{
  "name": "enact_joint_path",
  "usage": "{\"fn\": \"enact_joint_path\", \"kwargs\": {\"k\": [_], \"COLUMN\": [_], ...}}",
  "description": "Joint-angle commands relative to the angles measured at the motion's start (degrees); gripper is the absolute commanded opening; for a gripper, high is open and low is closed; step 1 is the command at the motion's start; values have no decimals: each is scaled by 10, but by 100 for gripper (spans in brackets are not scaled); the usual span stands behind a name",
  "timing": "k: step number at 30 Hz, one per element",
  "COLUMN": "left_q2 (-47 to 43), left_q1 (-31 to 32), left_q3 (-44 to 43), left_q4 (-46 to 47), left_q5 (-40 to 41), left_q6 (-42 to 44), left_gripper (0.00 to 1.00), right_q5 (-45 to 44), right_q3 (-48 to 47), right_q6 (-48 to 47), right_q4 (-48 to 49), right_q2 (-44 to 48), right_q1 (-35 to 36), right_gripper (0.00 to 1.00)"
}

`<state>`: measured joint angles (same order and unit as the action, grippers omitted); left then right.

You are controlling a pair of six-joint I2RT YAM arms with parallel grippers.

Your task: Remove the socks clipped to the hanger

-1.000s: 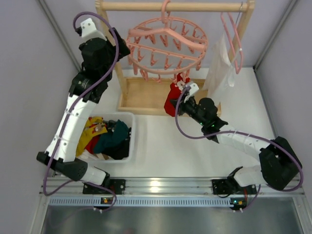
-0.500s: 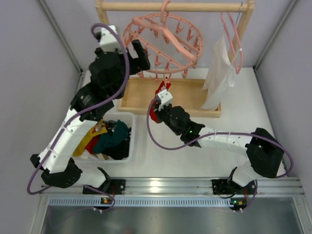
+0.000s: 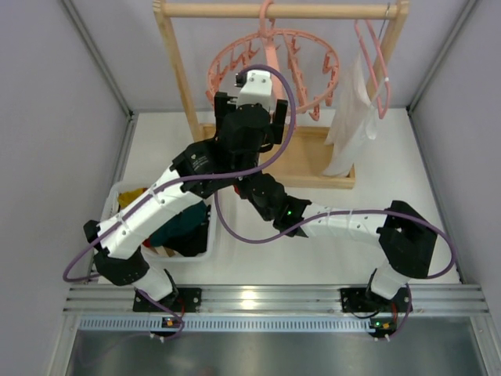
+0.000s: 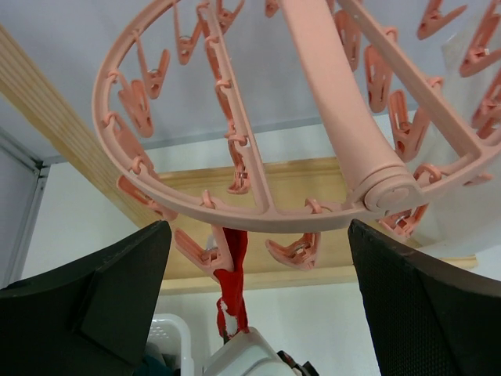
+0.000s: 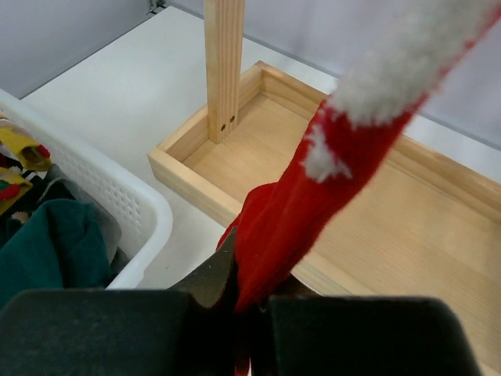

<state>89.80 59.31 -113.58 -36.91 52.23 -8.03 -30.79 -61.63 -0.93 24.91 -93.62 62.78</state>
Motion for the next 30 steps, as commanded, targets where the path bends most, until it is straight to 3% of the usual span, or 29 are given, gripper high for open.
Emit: {"fn": "enact_joint_path", "kwargs": {"k": [1,15,20,30], "left_q2": [-25,-138,-133,-97], "left_q1": [-7,-92,-132,-132], "left_q3": [19,121,126,115], "left_q4": [-4,1,1,1], "left_q5": [19,-127,-185,-217], "left_q6": [-10,-95,-109,-116], "left_gripper": [98,95,93,88], "right_q5": [-7,13,20,27], "right_q3": [-23,-24,-28,-33], "right_q6": [5,6,22,24], "right_q4": [-1,-6,-6,-13], "right_q2": [-4,-7,-10,-12], "right_q1": [7,4,4,5], "right_gripper": [0,0,0,0]}}
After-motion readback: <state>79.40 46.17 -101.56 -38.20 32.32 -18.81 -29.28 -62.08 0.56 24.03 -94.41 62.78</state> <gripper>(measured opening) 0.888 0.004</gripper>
